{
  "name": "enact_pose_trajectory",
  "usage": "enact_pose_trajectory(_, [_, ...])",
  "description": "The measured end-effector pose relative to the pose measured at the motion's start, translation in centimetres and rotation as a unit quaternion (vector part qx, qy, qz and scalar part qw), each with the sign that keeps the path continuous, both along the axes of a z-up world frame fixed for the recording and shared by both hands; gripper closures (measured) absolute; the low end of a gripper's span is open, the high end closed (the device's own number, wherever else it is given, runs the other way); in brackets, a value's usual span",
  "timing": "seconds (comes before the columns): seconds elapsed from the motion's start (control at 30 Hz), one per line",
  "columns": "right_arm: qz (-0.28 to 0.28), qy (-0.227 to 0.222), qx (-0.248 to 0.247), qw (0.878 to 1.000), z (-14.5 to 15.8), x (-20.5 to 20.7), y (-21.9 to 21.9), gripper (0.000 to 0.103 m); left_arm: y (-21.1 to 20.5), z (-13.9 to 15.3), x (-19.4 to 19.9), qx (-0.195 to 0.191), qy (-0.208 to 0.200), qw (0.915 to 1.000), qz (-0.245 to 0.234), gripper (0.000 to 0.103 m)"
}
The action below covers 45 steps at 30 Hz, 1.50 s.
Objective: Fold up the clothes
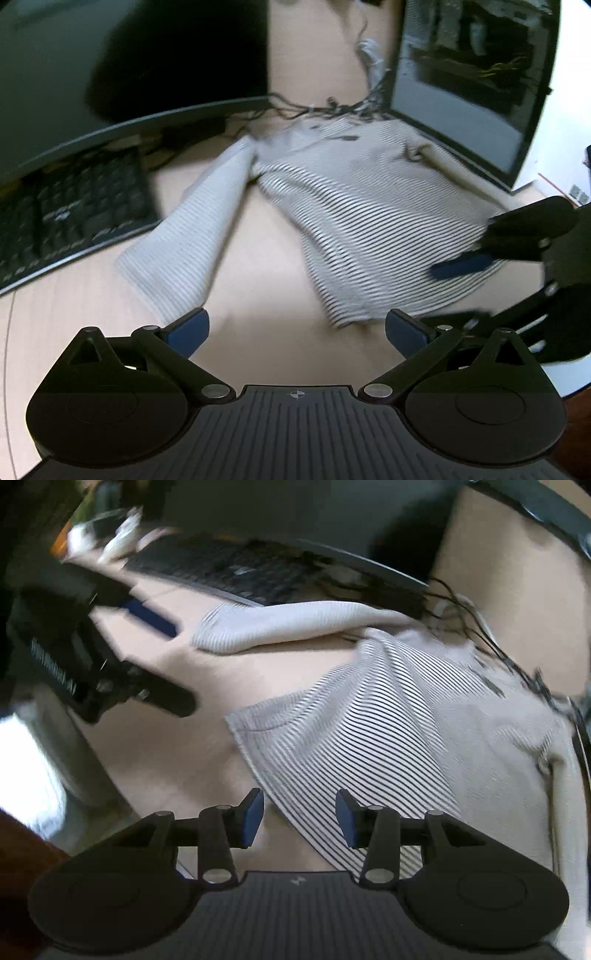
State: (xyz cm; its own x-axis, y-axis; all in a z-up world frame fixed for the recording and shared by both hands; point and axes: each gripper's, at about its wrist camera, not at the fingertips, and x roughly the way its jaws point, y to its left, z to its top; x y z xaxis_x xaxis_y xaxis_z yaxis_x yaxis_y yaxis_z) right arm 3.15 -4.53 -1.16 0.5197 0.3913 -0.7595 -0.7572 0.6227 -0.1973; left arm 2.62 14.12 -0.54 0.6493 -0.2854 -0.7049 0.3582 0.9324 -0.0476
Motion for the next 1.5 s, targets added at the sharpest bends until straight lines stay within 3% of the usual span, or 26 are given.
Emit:
enact_pose_trajectory(0.07, [0.024,-0.02,-0.022,0.999,-0.3,0.3,0.6,0.061,-0.8,0.1,0.1,0.002,-0.005,0.9999,-0.013,0.0])
enact_pose_trajectory(0.13, [0.039,-0.046,-0.037,0.998,-0.1,0.7,0.7,0.089,-1.8,0.1,0.2,0.01,-0.009,0.9996,-0.025,0.0])
enact_pose_trajectory(0.2, [0.042,-0.081,-0.041,0.995,0.7,1.0,0.4,0.098,-2.8,-0.2,0.1,0.03,-0.014,0.999,-0.03,0.0])
enact_pose_trajectory(0.3, [0.024,-0.109,-0.01,0.994,3.1,2.1,-1.0,0.099,-5.3,-0.9,0.6,0.084,-0.044,0.9948,-0.036,0.0])
enact_pose_trajectory(0.4, [-0.01,-0.118,0.049,0.992,6.3,3.5,-3.0,0.1,-8.8,-2.3,1.8,0.171,-0.096,0.9792,-0.049,0.0])
enact_pose_trajectory(0.5, [-0.033,-0.118,0.077,0.989,7.5,4.0,-5.6,0.099,-10.6,-3.0,3.9,0.21,-0.116,0.9707,-0.016,0.0])
enact_pose_trajectory(0.57, [-0.064,-0.119,0.073,0.988,6.9,3.6,-8.4,0.086,-9.9,-2.0,5.4,0.17,-0.1,0.9798,0.033,0.0])
enact_pose_trajectory(0.63, [-0.104,-0.128,0.053,0.985,5.6,2.8,-11.7,0.057,-8.2,-0.6,6.3,0.101,-0.079,0.9885,0.081,0.0])
enact_pose_trajectory(0.73, [-0.17,-0.126,0.01,0.977,2.8,1.9,-16.3,0.055,-6.2,-0.4,7.1,0.075,-0.059,0.9852,0.143,0.0])
enact_pose_trajectory(0.87, [-0.227,-0.096,-0.001,0.969,-0.3,1.7,-19.4,0.055,-5.4,-1.3,7.8,0.066,-0.023,0.9826,0.172,0.0])
enact_pose_trajectory(1.0, [-0.216,-0.109,0.012,0.97,-1.5,2.3,-17.7,0.049,-5.8,-1.7,7.9,0.062,-0.012,0.9815,0.18,0.0])
enact_pose_trajectory(1.07, [-0.187,-0.106,0.031,0.976,-1.0,2.7,-16.4,0.045,-5.9,-1.5,8.0,0.063,-0.012,0.9802,0.187,0.0])
enact_pose_trajectory(1.13, [-0.147,-0.113,0.049,0.981,0.0,1.7,-15.3,0.031,-5.9,-1.3,8.1,0.059,-0.014,0.9781,0.199,0.0])
enact_pose_trajectory(1.17, [-0.131,-0.116,0.048,0.983,0.2,1.3,-14.7,0.03,-5.8,-1.2,8.1,0.052,-0.015,0.9771,0.206,0.0])
enact_pose_trajectory(1.27, [-0.103,-0.126,0.027,0.986,-0.6,1.0,-13.0,0.03,-5.8,-1.1,8.2,0.04,-0.019,0.9735,0.224,0.0])
enact_pose_trajectory(1.4, [-0.168,-0.15,-0.007,0.974,-1.8,2.3,-13.8,0.036,-5.4,-1.3,7.6,0.046,-0.022,0.9704,0.236,0.0])
enact_pose_trajectory(1.47, [-0.209,-0.149,-0.014,0.966,-2.0,3.3,-15.4,0.047,-5.0,-1.8,7.4,0.044,-0.015,0.9697,0.24,0.0])
enact_pose_trajectory(1.5, [-0.23,-0.148,-0.018,0.962,-2.1,3.8,-16.3,0.062,-4.8,-2.0,7.3,0.043,-0.012,0.9693,0.242,0.0])
